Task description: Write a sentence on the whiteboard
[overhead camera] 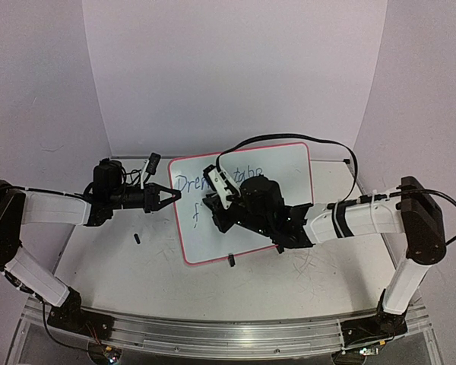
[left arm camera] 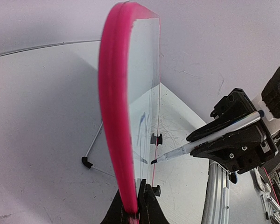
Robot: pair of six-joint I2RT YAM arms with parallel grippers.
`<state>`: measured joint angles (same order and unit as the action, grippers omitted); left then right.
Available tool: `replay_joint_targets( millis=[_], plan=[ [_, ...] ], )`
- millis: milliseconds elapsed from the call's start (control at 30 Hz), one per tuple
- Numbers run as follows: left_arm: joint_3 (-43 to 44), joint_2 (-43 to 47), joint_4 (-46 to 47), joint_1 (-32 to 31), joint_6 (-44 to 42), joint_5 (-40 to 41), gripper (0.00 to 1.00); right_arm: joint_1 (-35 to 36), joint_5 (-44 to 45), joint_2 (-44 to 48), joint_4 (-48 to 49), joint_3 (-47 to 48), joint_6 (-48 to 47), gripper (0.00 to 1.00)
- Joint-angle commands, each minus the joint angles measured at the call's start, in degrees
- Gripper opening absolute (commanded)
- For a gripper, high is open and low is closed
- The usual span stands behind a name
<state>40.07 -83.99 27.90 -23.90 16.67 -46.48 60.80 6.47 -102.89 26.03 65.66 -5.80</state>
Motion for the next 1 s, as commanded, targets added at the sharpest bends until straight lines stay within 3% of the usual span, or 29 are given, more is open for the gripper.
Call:
replay_joint_targets(
  millis=[0, 967],
  plan=[
    [1.1, 0.2, -2.1, -0.3, -4.1, 6.2, 0.0, 0.2, 1.9, -0.6, 1.2, 2.7, 0.4, 0.0],
    [1.5, -0.2, -2.3, -0.3, -4.4, 6.0, 0.0, 1.3, 1.4, -0.5, -0.4, -1.8, 3.4, 0.0]
  ],
)
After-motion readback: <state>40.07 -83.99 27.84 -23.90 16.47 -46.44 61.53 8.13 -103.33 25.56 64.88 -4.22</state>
